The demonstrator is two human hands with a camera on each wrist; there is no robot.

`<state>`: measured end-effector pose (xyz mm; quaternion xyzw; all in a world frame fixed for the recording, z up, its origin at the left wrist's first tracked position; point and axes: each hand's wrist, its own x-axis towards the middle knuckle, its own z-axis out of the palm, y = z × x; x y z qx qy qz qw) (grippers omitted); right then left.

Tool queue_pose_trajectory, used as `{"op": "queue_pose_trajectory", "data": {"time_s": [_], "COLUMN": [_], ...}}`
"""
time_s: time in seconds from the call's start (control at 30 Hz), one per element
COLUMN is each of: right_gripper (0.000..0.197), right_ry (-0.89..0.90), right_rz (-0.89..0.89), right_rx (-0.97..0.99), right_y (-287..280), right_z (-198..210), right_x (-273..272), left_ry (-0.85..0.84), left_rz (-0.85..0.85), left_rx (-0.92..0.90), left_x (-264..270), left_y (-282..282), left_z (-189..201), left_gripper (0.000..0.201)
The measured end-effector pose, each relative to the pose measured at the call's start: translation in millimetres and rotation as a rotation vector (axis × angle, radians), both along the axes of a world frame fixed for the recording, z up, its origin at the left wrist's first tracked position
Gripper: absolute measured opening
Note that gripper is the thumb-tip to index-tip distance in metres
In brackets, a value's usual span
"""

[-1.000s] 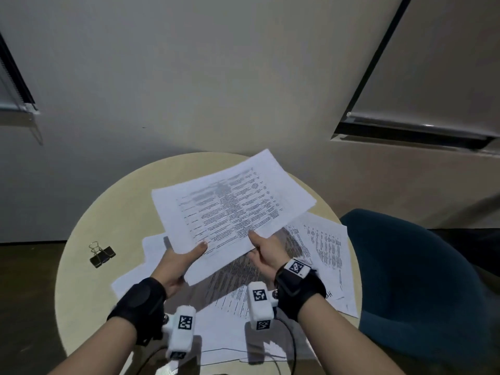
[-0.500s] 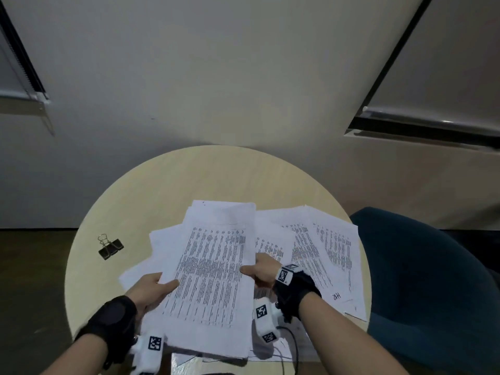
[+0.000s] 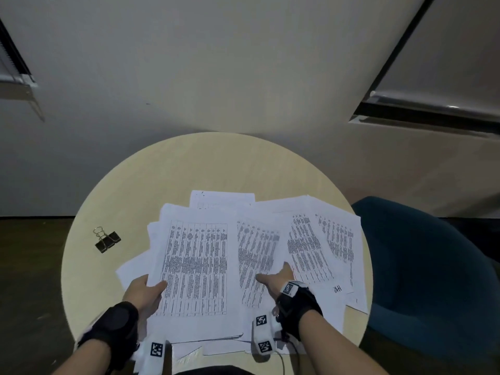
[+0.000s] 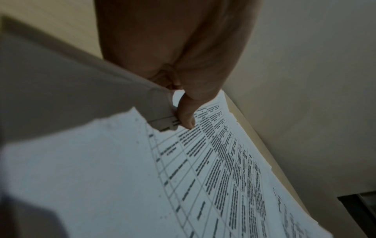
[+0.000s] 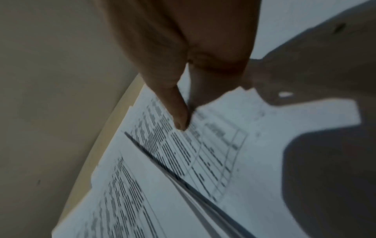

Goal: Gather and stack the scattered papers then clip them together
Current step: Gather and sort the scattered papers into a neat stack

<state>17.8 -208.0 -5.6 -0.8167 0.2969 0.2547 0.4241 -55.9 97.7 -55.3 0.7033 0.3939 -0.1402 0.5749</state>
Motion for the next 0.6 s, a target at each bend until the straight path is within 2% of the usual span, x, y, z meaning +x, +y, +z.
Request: {"op": "queue_pose_trajectory", "data": {"time_s": [0.07,0.17,0.2,0.3,0.37,0.43,0.47,0.5,0.57,0.6], "right_gripper": [0.075,0.049,0.048,0.065,0.084,0.113,0.116,0.106,0.081,0.072], "right_ry": [-0.058,-0.246,-0.300,-0.372,-0.440,-0.448,-0.422,-0.405,-0.372,-0.342], "right_rz": [0.060,-0.026,-0.047,-0.086,-0.152,-0.288,-0.355,-0.429,-0.483,-0.463], "right_rx": [-0.022,-0.040,-0.027,0.035,0.178,0.433,0.581,0.689,0.875,0.952], "right_y": [-8,-29,-38,-68,-92,-110,-117,-119,-115,-105], "right_z": [13,28,35,55,58,55,51,52,53,58], "right_x": [-1,9,13,21,28,34,36,35,34,30], "left_ry": [0.029,0.037,0.046,0.053,0.039,0.051,0.056,0.051,0.048,0.036], "left_rz": [-0.048,-0.036,-0.050,-0.040,-0.035,-0.044,-0.061,-0.072,-0.058,-0.055], "left_rx": [0.017,0.010,0.017,0.016,0.011,0.012,0.023,0.055,0.093,0.086], "left_x": [0,-1,-1,2,3,4,4,2,2,1], "left_y": [-1,0,-2,2,4,4,3,1,0,-3], "left_z": [3,3,5,-2,-1,-4,-3,-1,-3,0], "left_gripper": [0.063,0.056,0.051,0.049,0.040,0.045,0.036,0.025,0.034,0.032]}}
